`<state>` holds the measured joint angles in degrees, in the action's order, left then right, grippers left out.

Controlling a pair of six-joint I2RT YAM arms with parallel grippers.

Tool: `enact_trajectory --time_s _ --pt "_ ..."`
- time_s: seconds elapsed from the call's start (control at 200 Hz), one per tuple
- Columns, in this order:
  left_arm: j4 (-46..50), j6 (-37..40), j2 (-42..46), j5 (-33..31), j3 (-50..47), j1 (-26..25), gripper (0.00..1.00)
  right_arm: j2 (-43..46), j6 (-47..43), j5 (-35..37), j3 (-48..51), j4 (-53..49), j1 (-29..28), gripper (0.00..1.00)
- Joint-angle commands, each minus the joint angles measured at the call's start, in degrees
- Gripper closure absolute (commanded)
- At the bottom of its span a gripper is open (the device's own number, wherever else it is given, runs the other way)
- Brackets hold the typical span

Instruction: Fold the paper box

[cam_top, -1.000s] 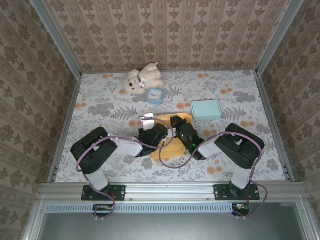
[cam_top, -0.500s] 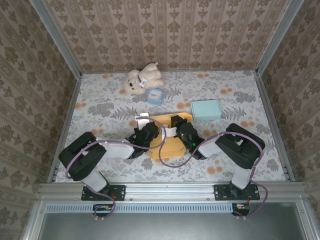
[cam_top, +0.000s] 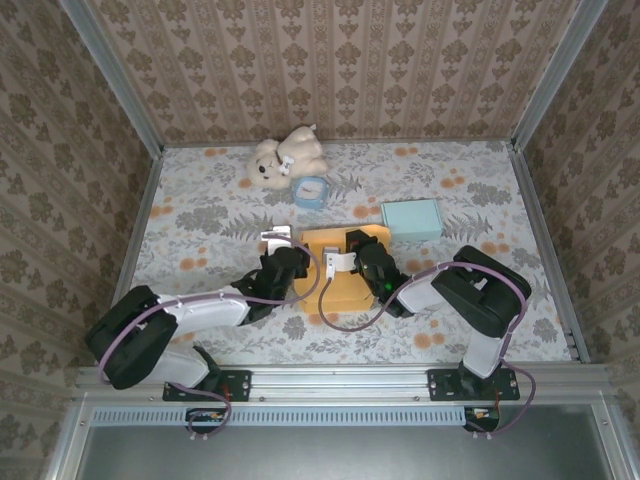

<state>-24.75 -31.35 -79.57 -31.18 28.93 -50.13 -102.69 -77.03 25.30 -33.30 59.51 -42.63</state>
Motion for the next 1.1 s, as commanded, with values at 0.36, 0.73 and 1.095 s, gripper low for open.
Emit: enact_trajectory --time_s 0.36,0.73,1.095 --pt "-16.48 9.91 -9.30 25.76 -4.47 11.35 0.53 -0.03 2.39 -0.45 1.76 -10.03 0.29 1.00" --pt "-14.40 9.49 -16.07 17.49 -1.00 8.46 0.61 -0.20 2.32 -0.01 1.49 -10.45 0.27 1.00" --pt "8.51 -1.56 -19.04 -12.90 6.67 4.98 0.97 -0.83 2.15 1.75 0.78 -10.73 0.71 1.00"
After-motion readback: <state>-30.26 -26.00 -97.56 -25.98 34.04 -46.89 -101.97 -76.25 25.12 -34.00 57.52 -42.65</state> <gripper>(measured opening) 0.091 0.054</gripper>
